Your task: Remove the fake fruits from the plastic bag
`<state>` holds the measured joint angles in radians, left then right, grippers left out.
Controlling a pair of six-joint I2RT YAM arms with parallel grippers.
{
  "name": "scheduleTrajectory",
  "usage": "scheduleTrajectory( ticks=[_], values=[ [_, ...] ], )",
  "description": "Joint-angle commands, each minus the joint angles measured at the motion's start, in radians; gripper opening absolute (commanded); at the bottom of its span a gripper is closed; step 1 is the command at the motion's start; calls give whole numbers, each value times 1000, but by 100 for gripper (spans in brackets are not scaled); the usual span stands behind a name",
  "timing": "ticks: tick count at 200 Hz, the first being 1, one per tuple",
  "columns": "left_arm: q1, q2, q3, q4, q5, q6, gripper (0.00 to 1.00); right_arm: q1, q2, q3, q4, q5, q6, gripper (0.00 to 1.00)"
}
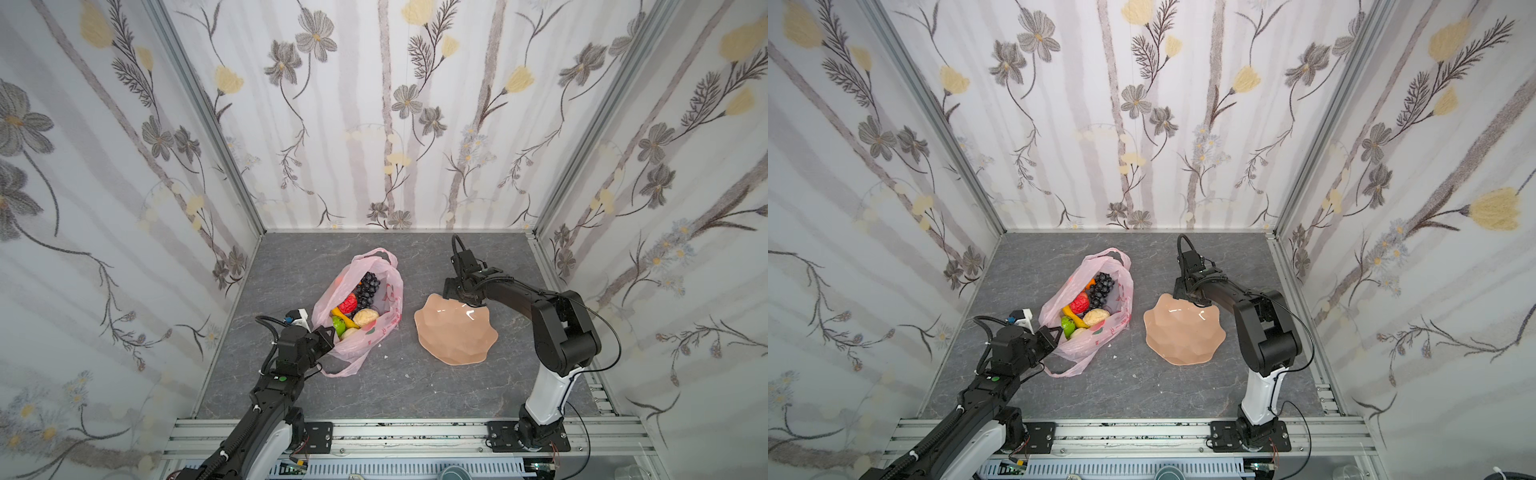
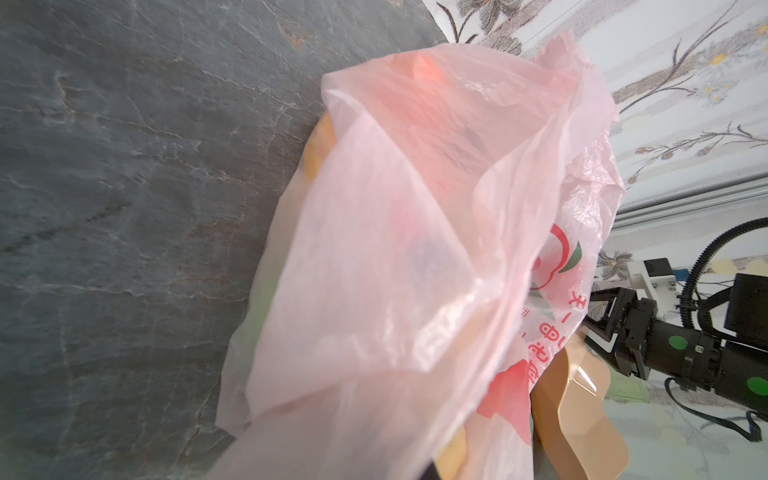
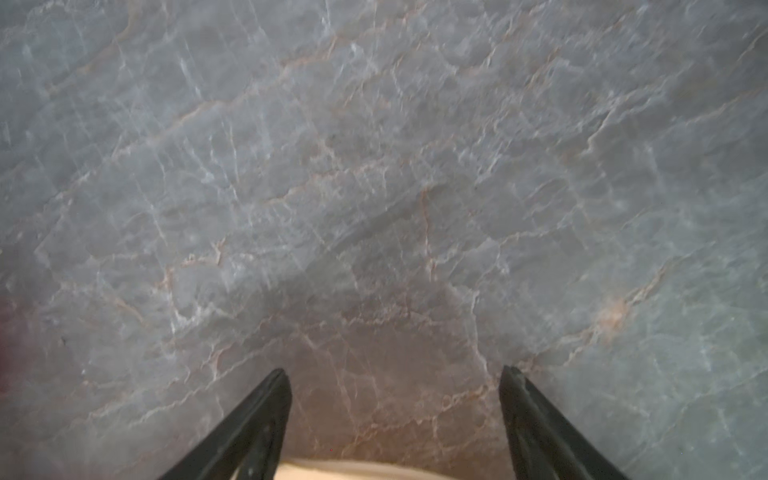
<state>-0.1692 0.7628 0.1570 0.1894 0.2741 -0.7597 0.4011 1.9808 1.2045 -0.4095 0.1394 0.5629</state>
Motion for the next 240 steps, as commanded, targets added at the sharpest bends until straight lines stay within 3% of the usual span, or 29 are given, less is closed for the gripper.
scheduleTrajectory(
  ticks=[1,85,134,180,240],
  values=[
    [0,4,4,10,0,-1,0,27,-49,-57,78,-18,49,80],
    [0,4,6,10,16,-3,0,156,-229,-243,25,57,62,80],
    [0,10,24,9,20,-10,0,226,-313,-158,20,38,-21,83],
    [0,24,34,-2,17,-26,2,295,-167,59,83,-44,-140,84],
    [0,17,40,-29,11,-20,2,307,144,356,41,-119,-155,83]
  ],
)
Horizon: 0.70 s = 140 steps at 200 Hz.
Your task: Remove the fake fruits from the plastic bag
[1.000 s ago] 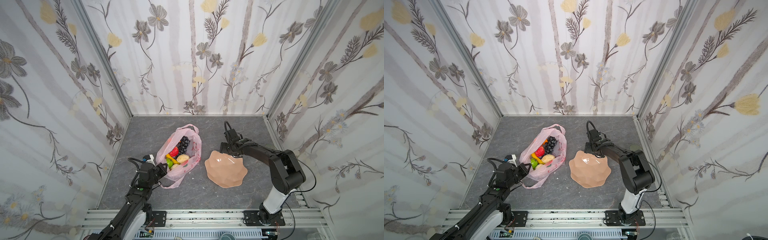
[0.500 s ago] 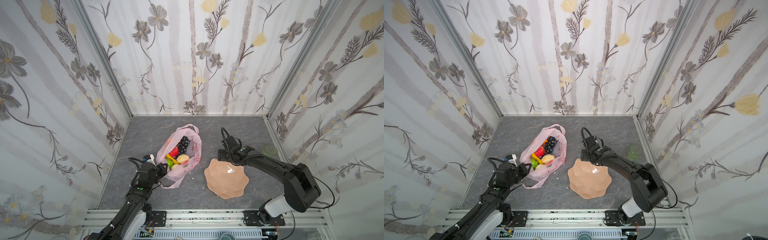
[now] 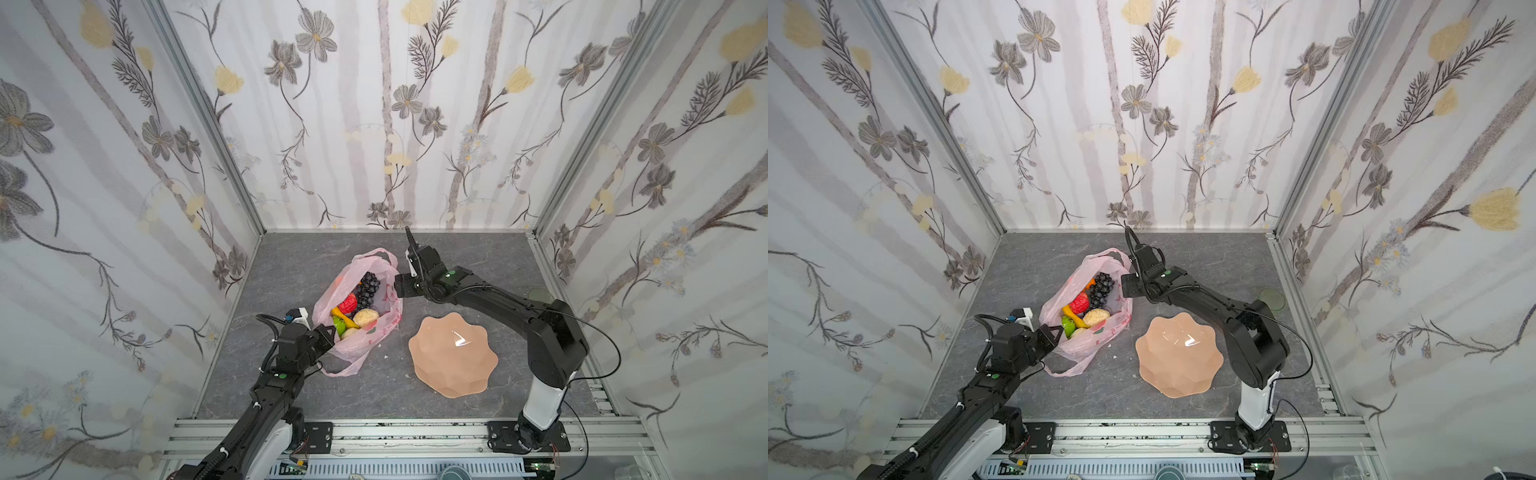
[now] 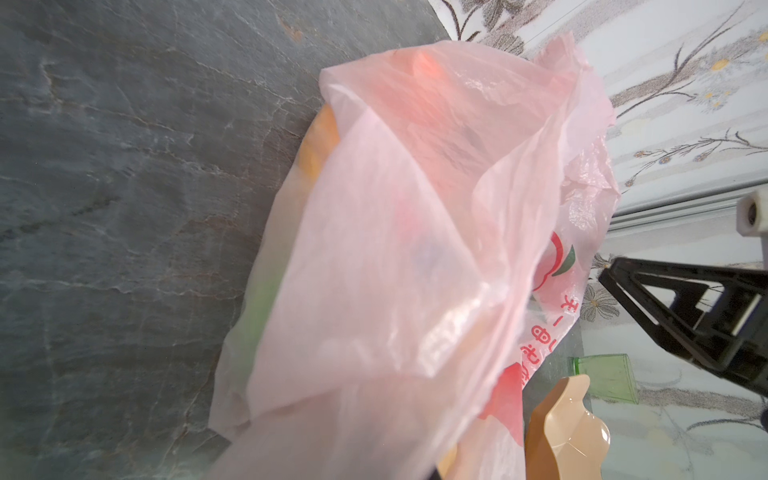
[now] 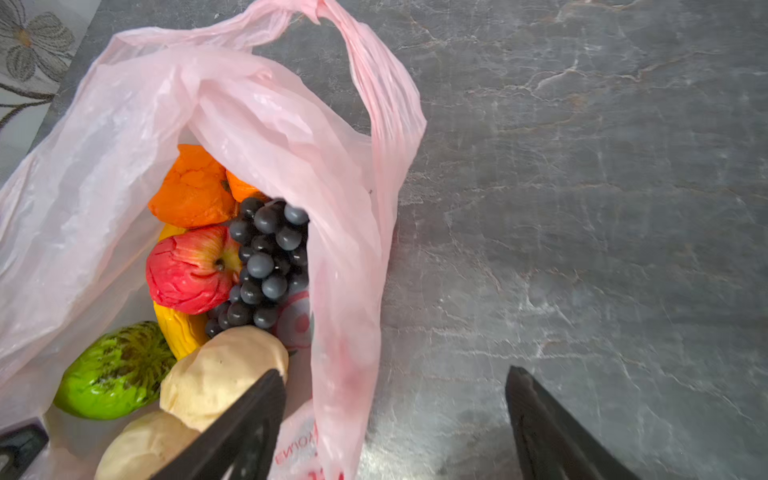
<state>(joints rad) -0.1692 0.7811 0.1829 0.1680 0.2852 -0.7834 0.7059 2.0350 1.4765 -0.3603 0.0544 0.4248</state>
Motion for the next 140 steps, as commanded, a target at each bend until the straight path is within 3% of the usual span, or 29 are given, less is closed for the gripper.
scheduleTrajectory(
  ticks=[1,23,34,52,70,82,117,140],
  values=[
    [0,-1,14,-8,0,4,2,2,90,84,-8,-34,-17,83],
    [0,9,22,-18,-4,11,2,0,159,147,-30,-41,-12,71],
    [0,15,27,-19,-6,14,2,-2,165,147,-28,-41,-7,56],
    [0,41,42,-22,-10,23,2,-7,118,76,13,20,26,19],
    [1,89,68,-25,-11,50,2,-36,31,-49,97,22,70,4],
    [0,121,86,-24,-11,54,2,-57,-31,-132,152,8,91,0],
    [1,173,145,-25,-24,65,4,-88,-136,-272,207,-25,103,0],
    [-2,202,181,-43,-25,67,15,-88,-152,-302,216,-36,106,0]
  ],
)
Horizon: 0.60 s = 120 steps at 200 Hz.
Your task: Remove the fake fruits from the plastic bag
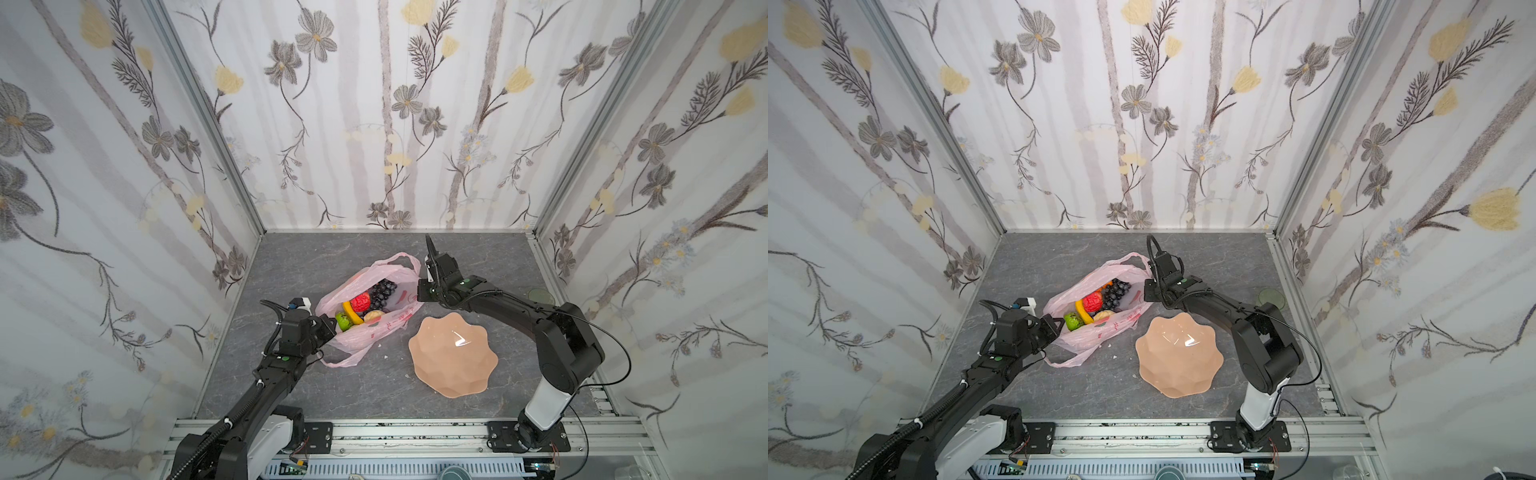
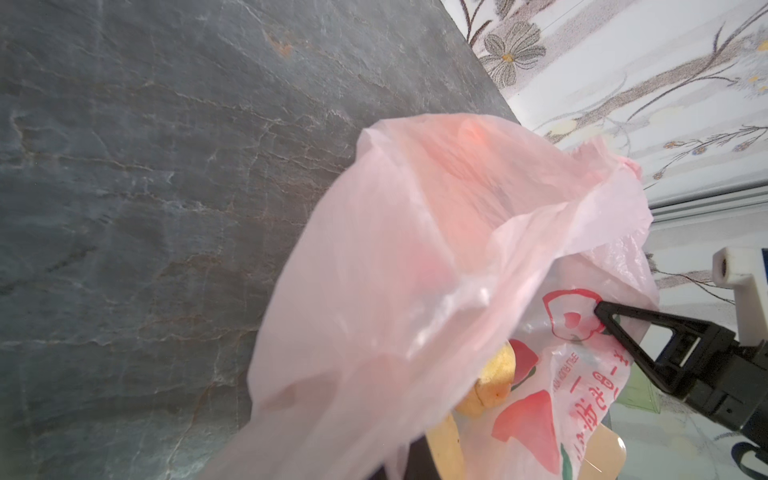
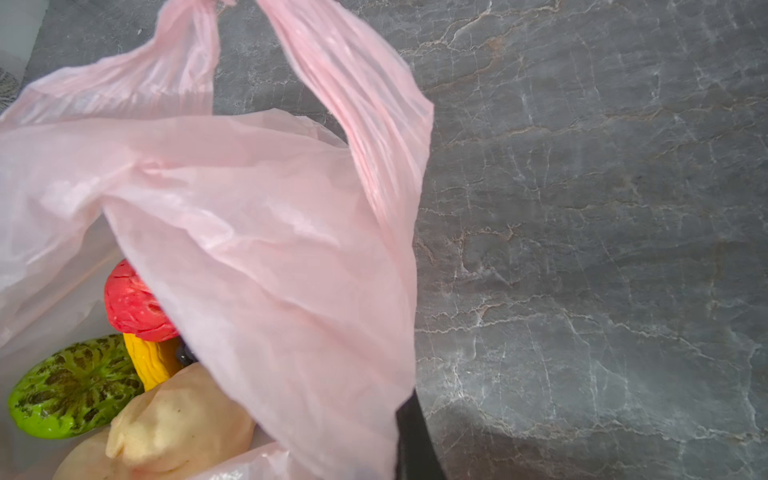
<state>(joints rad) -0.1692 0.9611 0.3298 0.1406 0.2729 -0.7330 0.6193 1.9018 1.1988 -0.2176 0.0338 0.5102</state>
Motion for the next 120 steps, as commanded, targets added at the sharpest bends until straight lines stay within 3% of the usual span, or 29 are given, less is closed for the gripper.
scheduleTrajectory(
  ticks=[1,48,120],
  values=[
    [-2,23,35,-18,-13,17,16,-1,-20,-26,74,-16,21,0],
    [-22,-10,107,-240,-88,53,58,0,-37,-32,86,-38,25,0],
    [-63,-234,215,-474,-260,7,80,18,-6,54,44,-33,-5,0]
  ],
)
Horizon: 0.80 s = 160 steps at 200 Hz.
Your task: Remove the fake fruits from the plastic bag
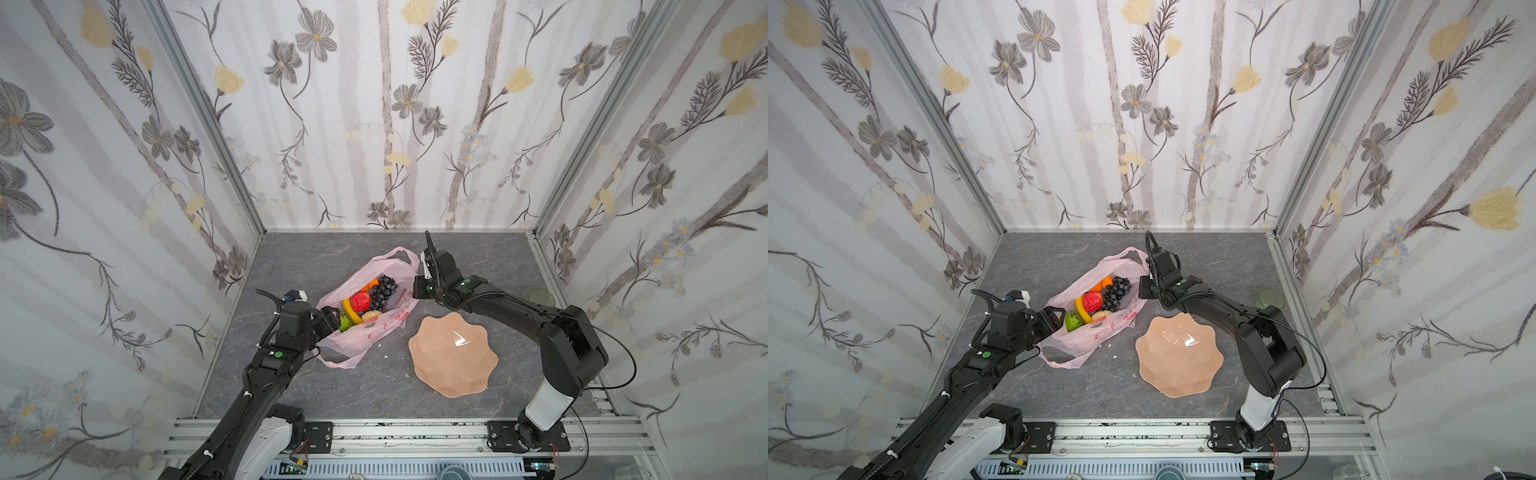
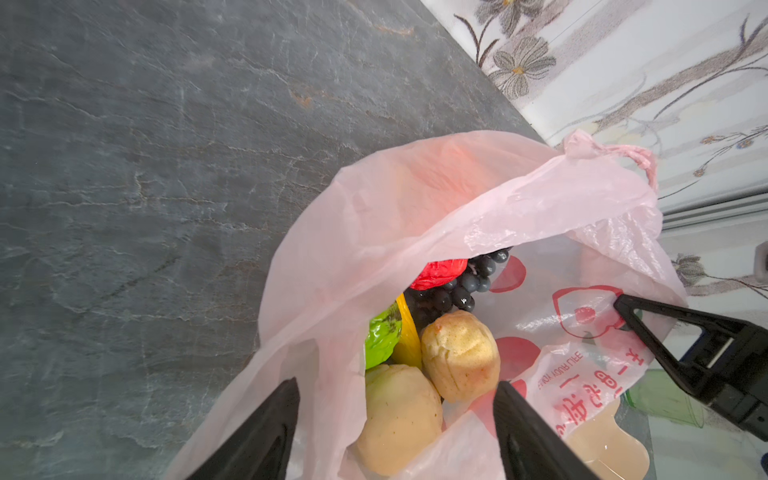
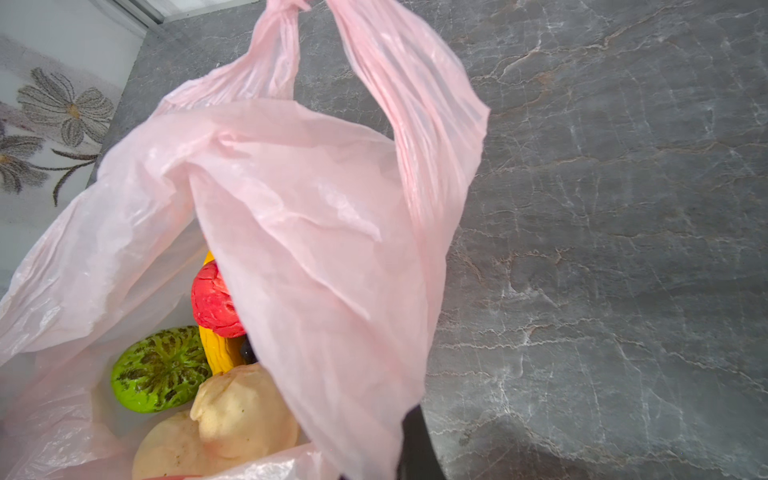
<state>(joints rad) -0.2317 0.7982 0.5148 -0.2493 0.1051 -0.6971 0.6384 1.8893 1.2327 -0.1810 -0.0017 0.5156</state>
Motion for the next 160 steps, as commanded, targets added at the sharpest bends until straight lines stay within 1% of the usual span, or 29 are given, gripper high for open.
scheduleTrajectory(
  ticks=[1,13,26,39,48,54,68,74,98,114,138,151,160],
  values=[
    [-1,-75,33,-85,-93,-28,80,-1,6,21,6,2,-11,0],
    [-1,-103,70,-99,-105,-11,82,-1,5,24,2,6,-17,0],
    [-1,-84,133,-109,-93,34,82,-2,5,25,0,10,-23,0],
    [-14,4,205,-135,-81,90,82,-2,7,27,0,12,-28,0],
    [-46,94,272,-168,-93,134,82,-1,10,30,1,12,-30,0],
    [-85,154,316,-193,-122,162,82,-1,12,34,0,12,-29,0],
    [-205,277,404,-227,-270,217,84,-1,16,40,3,6,-32,0],
    [-242,327,432,-236,-322,235,85,-2,19,43,4,5,-33,0],
    [-319,533,529,-256,-455,293,89,-3,29,55,8,2,-39,0],
    [-348,658,586,-260,-543,309,91,-4,37,61,9,-1,-45,0],
    [-349,820,662,-263,-653,296,90,-11,56,69,14,-6,-58,0],
    [-338,898,698,-261,-685,289,86,-21,67,68,21,-9,-67,0],
    [-322,946,726,-264,-677,287,82,-29,78,70,27,-10,-76,0]
  ],
)
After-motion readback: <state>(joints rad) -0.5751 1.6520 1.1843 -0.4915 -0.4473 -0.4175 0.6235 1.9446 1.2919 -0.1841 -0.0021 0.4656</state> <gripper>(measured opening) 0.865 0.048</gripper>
